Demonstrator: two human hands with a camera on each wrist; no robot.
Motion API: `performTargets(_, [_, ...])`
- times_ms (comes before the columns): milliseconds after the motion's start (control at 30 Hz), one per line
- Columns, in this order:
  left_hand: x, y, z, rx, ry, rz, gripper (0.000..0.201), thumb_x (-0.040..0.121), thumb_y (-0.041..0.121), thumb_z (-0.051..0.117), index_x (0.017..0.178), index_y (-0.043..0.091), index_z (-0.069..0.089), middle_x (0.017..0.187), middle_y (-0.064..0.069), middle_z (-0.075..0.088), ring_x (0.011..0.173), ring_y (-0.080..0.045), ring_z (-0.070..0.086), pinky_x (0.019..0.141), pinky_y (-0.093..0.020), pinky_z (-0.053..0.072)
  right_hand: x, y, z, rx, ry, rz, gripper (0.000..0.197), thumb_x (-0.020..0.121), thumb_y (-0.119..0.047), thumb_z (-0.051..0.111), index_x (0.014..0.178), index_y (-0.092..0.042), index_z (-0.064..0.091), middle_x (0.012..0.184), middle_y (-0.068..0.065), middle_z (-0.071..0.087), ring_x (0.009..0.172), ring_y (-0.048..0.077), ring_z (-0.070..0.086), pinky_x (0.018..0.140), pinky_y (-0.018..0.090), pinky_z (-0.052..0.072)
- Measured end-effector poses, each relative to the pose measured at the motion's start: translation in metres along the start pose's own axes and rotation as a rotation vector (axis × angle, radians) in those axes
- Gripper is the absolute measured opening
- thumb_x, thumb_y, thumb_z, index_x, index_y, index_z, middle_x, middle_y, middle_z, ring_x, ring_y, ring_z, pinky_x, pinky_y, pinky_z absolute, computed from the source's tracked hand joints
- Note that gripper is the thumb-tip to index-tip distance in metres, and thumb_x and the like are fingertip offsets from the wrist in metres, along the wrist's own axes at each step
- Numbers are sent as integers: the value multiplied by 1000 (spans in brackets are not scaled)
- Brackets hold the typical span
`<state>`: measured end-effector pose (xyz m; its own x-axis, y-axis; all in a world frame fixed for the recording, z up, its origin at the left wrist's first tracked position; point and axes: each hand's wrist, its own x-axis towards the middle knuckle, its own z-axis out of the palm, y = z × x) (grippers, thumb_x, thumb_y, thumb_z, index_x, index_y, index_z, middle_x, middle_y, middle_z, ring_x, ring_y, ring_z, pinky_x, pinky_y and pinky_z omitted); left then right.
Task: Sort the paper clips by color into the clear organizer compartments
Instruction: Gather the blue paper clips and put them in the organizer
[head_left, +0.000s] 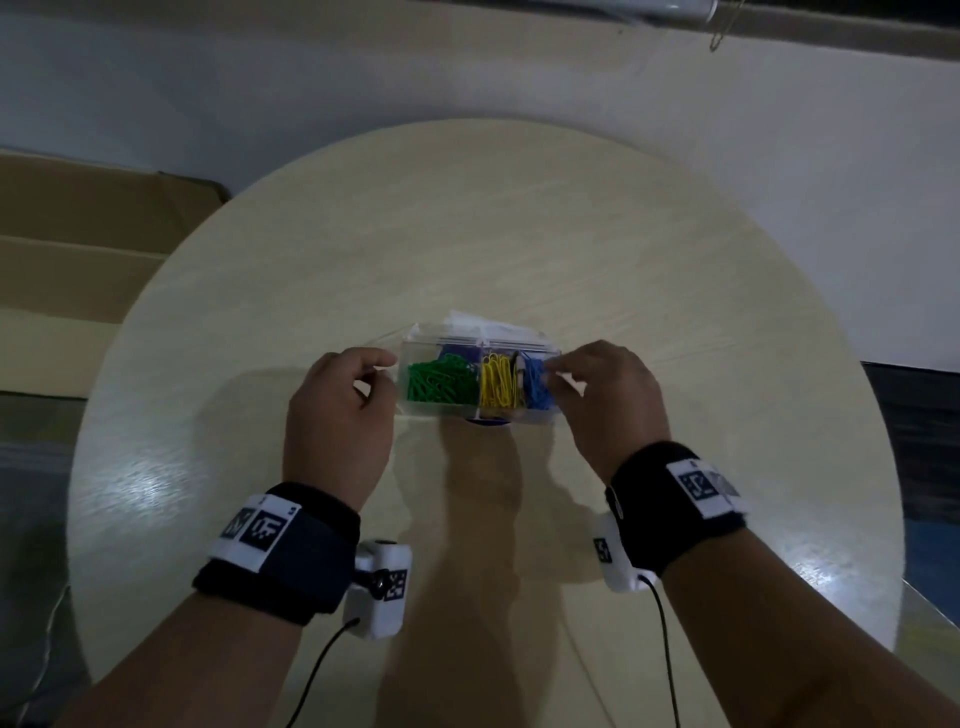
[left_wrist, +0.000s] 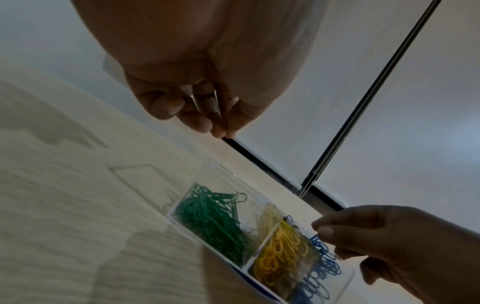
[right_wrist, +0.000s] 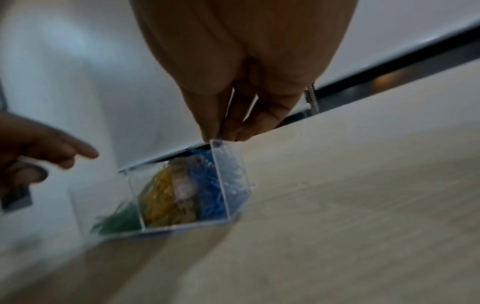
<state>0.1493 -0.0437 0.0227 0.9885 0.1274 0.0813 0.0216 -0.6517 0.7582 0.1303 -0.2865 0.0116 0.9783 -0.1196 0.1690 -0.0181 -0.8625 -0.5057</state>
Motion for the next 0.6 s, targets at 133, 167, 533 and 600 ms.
performTargets(133, [5, -4, -4, 20, 2, 8, 19, 90, 15, 55, 96, 25, 70, 92, 4, 61, 73, -13, 58, 76, -25, 45, -17, -4, 2, -162, 48, -128, 20, 89, -24, 58, 88, -14, 75, 102, 9, 66, 89, 32, 53, 78, 40, 49])
performTargets(167, [7, -4, -5, 24, 2, 4, 19, 90, 14, 55, 96, 24, 70, 93, 4, 61, 73, -13, 58, 77, -25, 45, -20, -4, 2, -177, 45, -117, 24, 90, -28, 55, 90, -16, 75, 106, 9, 65, 93, 32, 52, 79, 41, 48])
performTargets(533, [60, -14, 19, 119, -284, -187, 38, 98, 47, 40, 78, 21, 59, 86, -3, 59, 81, -24, 55, 74, -31, 38, -9, -4, 2, 41, 142, 80, 21, 92, -32, 58, 107, -24, 70, 105, -1, 63, 94, 20, 53, 78, 32, 45])
performTargets(600, [67, -6, 25, 94, -365, -234, 54, 100, 48, 37, 66, 9, 52, 66, -6, 52, 68, -27, 51, 66, -33, 34, 8, 4, 2, 242, 74, 367, 24, 93, -35, 55, 109, -21, 67, 102, -4, 62, 91, 16, 57, 75, 29, 44])
